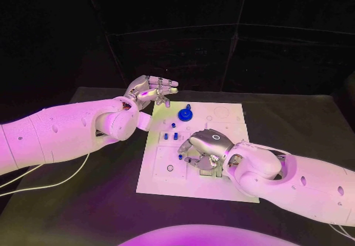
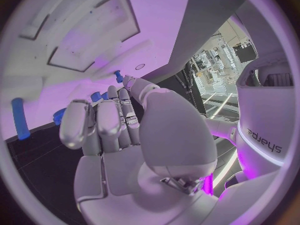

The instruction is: Assemble the parts on the task board

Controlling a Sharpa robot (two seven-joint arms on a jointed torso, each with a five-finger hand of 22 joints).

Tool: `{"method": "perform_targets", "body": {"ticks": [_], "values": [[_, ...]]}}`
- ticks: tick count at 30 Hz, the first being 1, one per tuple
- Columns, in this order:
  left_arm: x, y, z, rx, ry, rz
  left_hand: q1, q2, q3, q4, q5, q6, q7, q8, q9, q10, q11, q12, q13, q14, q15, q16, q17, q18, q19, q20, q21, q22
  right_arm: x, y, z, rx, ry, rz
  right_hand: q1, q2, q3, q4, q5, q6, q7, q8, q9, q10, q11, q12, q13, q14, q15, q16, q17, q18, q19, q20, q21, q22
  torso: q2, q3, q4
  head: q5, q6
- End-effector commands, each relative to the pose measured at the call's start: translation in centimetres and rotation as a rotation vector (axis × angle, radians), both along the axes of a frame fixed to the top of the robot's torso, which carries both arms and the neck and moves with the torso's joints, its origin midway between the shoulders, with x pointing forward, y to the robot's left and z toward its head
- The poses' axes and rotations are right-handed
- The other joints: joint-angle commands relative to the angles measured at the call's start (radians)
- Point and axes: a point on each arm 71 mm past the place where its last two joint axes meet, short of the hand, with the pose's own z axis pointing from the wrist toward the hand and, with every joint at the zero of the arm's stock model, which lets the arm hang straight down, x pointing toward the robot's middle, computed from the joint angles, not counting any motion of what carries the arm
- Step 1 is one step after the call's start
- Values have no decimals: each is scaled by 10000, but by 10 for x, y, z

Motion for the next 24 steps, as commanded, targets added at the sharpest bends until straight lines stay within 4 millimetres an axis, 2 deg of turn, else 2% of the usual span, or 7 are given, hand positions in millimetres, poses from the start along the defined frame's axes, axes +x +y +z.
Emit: {"method": "perform_targets", "body": {"ticks": [1, 7, 12, 20, 24], "values": [[0, -1, 1, -80, -9, -120, 38, 90, -81, 4, 59, -51, 51, 15, -16, -63, 29, 47, 9, -61, 30, -35, -10, 114, -65, 16, -41, -15, 0, -5, 13, 768, -475, -115, -79, -37, -44, -14, 39, -78, -16, -47, -6, -128, 3, 28, 6, 145, 88, -23, -44, -57, -36, 16, -60, -47, -9, -6, -9, -54, 39], [1, -1, 1, -82, 5, -144, 38, 90, -81, 4, 59, -51, 51, 15, -16, -63, 29, 47, 9, -61, 30, -35, -10, 114, -65, 16, -41, -15, 14, -24, 28, 396, -590, -738, -122, -69, -151, -25, -15, -261, -34, -42, 2, -503, 23, -28, -14, 108, 103, -82, -173, -18, -123, 27, -191, -267, 1, -5, 8, -184, 142], [0, -1, 1, -94, 24, -188, 38, 90, -81, 4, 59, -51, 51, 15, -16, -63, 29, 47, 9, -61, 30, -35, -10, 114, -65, 16, -41, -15, 27, -49, 34, -552, -312, -1466, -188, -108, -390, -2, -145, -529, -135, -43, 1, -737, 7, 26, -2, 107, 99, -63, -204, -13, -115, 27, -226, -302, 9, -25, 19, -282, 214], [0, -1, 1, -101, 31, -206, 38, 90, -81, 4, 59, -51, 51, 15, -16, -63, 29, 47, 9, -61, 30, -35, -10, 114, -65, 16, -41, -15, 31, -81, 33, -1624, 70, -2205, -96, -153, -1027, 55, -386, -802, -189, -28, 16, -1024, 15, 209, 11, 121, 104, 29, -190, 46, -236, 24, -446, -649, 8, -17, -4, -297, 219], [-1, -1, 1, -107, 26, -215, 38, 90, -81, 4, 59, -51, 51, 15, -16, -63, 29, 47, 9, -61, 30, -35, -10, 114, -65, 16, -41, -15, 32, -88, 32, -1907, 126, -2377, -40, -142, -1149, 68, -404, -834, -230, -28, 18, -1075, 19, 256, 12, 116, 102, 30, -211, 50, -246, 28, -478, -691, 0, -17, 17, -314, 220]]}}
